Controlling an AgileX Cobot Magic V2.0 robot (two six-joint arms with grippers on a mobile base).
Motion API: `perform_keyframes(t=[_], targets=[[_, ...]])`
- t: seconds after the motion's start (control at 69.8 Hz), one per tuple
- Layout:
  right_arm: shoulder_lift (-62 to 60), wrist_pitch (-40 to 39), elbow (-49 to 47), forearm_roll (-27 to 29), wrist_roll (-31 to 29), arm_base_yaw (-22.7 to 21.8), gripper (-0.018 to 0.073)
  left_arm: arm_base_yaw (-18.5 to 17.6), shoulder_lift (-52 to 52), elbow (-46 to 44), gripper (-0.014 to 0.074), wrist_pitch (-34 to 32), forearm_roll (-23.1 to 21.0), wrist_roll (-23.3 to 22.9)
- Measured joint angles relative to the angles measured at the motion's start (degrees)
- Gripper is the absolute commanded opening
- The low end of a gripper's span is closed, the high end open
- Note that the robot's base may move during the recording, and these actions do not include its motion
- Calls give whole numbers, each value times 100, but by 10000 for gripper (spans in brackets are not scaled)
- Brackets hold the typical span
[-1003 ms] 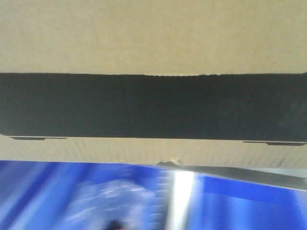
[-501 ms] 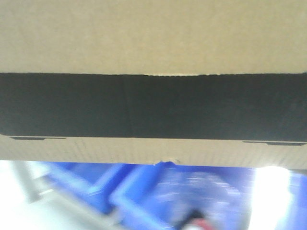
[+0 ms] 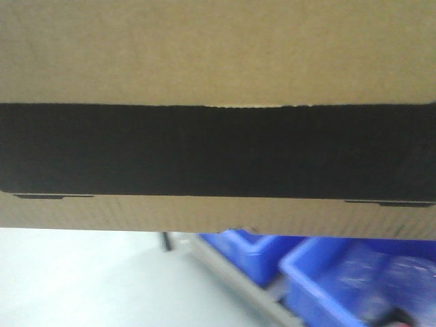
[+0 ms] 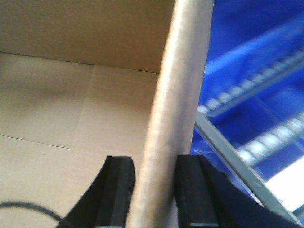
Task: Grab box from left shelf to table start
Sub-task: 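Hold the box with both grippers while the base turns away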
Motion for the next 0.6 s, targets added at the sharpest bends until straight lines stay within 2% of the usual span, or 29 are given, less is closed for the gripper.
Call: perform_keyframes(t=[0.602], targets=[[0,0,0,0,0,0,59,0,0,0,-104,10,0,0]])
